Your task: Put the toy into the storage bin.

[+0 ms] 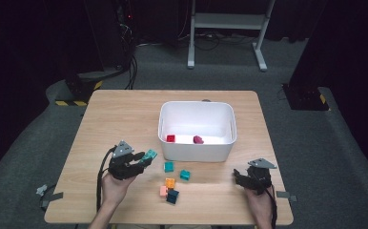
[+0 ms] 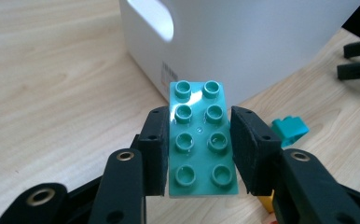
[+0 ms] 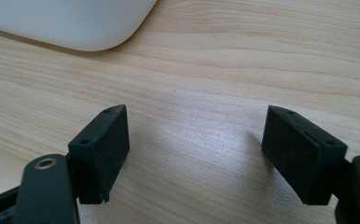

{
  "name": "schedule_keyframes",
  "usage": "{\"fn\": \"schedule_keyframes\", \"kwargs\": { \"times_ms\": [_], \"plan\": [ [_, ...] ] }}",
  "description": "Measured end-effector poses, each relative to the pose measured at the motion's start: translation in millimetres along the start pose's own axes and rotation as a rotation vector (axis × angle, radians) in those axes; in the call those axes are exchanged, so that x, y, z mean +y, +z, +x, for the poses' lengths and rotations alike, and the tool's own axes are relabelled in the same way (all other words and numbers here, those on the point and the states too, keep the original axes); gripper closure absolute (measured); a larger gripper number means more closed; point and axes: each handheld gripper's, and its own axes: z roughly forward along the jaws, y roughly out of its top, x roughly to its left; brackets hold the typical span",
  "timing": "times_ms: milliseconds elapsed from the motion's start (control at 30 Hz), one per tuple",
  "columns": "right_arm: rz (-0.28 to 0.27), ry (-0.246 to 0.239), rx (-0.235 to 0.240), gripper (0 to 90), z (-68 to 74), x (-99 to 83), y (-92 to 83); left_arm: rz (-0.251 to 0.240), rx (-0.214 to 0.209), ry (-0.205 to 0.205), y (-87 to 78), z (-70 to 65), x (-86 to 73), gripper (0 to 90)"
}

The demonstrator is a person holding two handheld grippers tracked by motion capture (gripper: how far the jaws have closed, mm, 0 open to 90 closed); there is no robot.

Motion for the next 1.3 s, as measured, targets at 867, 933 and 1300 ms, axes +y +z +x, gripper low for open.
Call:
{"fn": "schedule_keyframes", "kwargs": {
  "times_ms": [867, 933, 1300],
  "plan": [
    [0.000, 0.001, 0.000, 22.9, 0.1, -0.1, -0.1, -0.086, -0.125, 0.018, -12.0, -4.2, 85.1, 58.8],
    [0.000, 0.001, 0.000, 22.9, 0.1, -0.1, -0.1, -0.087, -0.135, 0.021, -9.9, -5.0, 92.5, 58.8],
    [-0.001, -0.004, 0.004, 23.2, 0.2, 0.0, 0.0, -0.086, -0.142, 0.028, 12.3, -11.4, 112.6, 58.8]
  ]
}}
